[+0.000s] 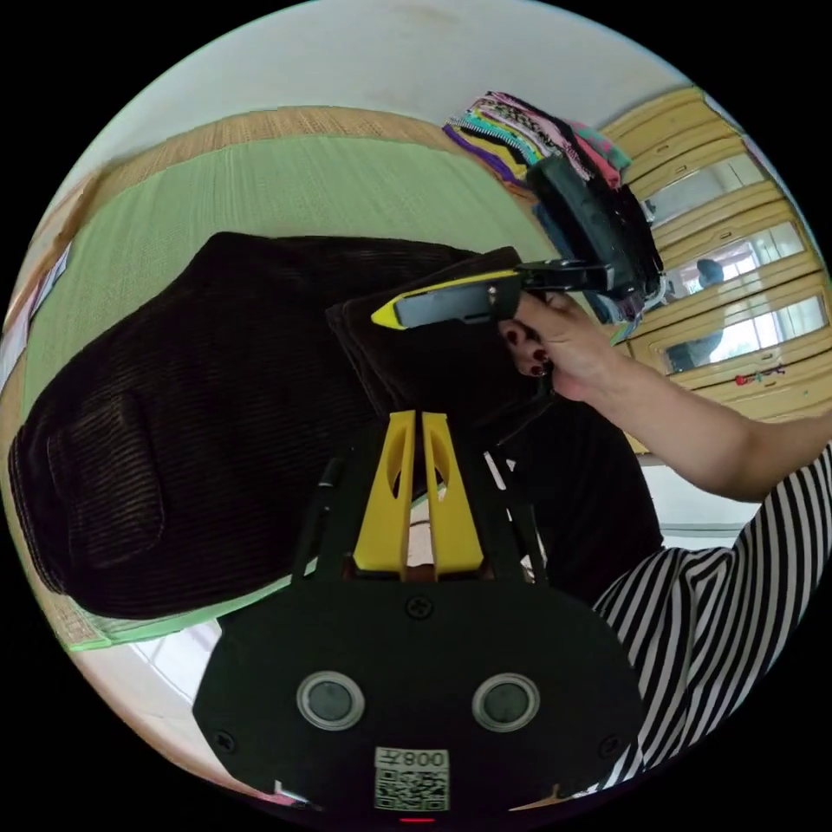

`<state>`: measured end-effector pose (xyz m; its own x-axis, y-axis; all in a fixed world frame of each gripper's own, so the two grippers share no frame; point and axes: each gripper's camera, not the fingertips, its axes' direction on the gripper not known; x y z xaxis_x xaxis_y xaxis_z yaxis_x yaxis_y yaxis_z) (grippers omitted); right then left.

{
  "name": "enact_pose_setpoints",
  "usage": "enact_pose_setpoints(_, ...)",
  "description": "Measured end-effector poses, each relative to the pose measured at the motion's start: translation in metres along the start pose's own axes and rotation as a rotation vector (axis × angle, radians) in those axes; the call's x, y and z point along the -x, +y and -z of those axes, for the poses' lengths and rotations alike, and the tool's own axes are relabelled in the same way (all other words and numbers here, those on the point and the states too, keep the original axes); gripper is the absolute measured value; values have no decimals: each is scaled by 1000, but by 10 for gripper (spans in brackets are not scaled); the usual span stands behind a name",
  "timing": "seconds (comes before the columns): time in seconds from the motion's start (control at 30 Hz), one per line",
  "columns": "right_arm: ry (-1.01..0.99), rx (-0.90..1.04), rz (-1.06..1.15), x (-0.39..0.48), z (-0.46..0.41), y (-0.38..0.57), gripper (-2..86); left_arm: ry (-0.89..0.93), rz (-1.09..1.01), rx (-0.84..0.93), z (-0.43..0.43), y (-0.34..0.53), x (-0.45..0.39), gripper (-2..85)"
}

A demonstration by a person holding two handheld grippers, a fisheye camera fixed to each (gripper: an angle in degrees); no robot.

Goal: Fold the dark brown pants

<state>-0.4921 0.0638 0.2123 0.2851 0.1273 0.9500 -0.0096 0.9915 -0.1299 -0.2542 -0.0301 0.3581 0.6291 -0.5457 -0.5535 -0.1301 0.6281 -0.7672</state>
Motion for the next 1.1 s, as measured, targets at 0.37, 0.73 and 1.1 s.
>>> enact_pose_setpoints(0.37,-42,71,-34,16,1,109,0,-12,71,1,-26,22,-18,2)
enact_pose_setpoints(0.73,10,48,-70,19,1,153,0,-95,-48,-7,-57,25,-80,1)
enact_pose_setpoints(1.1,190,14,-39,26,-6,226,1,-152,-32,-49,-96,25,-122,0)
